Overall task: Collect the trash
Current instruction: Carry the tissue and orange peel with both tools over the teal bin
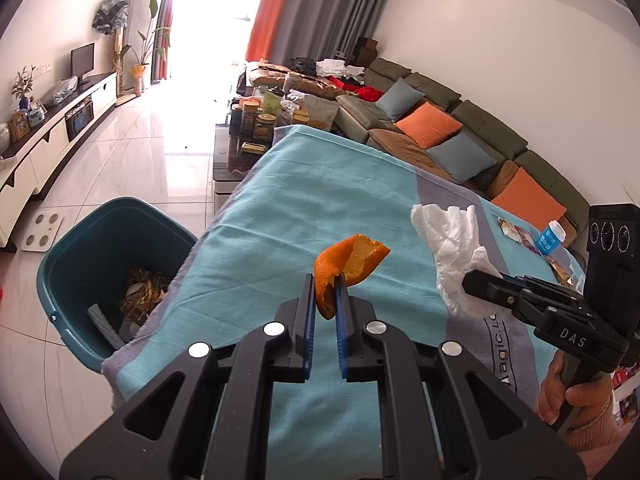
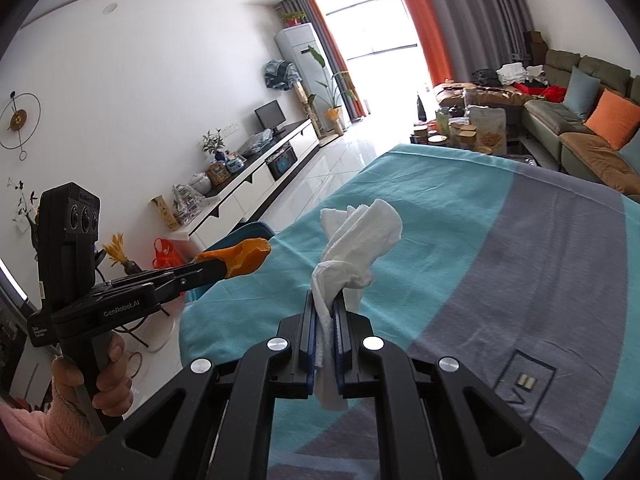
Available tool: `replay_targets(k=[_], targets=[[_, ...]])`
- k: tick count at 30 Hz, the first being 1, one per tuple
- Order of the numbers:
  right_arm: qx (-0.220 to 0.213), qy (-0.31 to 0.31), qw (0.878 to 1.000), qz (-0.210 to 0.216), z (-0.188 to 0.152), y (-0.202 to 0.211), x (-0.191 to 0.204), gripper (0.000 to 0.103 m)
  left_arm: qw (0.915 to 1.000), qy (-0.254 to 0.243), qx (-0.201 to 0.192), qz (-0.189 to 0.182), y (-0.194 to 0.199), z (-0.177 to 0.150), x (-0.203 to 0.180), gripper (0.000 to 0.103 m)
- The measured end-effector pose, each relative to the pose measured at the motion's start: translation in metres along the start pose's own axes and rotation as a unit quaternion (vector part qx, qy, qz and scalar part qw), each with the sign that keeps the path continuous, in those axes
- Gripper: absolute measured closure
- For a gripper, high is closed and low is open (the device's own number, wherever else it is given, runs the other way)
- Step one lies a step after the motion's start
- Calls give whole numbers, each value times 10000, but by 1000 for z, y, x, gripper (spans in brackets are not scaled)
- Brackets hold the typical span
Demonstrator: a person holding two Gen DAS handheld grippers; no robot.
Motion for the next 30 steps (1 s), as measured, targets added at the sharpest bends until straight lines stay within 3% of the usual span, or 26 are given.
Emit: replay_targets(k=[30], targets=[[521,484,9953,654,14,-62,63,97,9967,549,-248,544,37,-4,62,93]])
Point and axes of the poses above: each gripper's, at about its wrist camera, not at the fingertips, and y roughly against the way its jaws point, x to its left, z to its top, the point moved 2 cm from there along -y, roughly the way its jaws point, and after that the axes turned 3 degrees about -y, right-handed, at the moved point
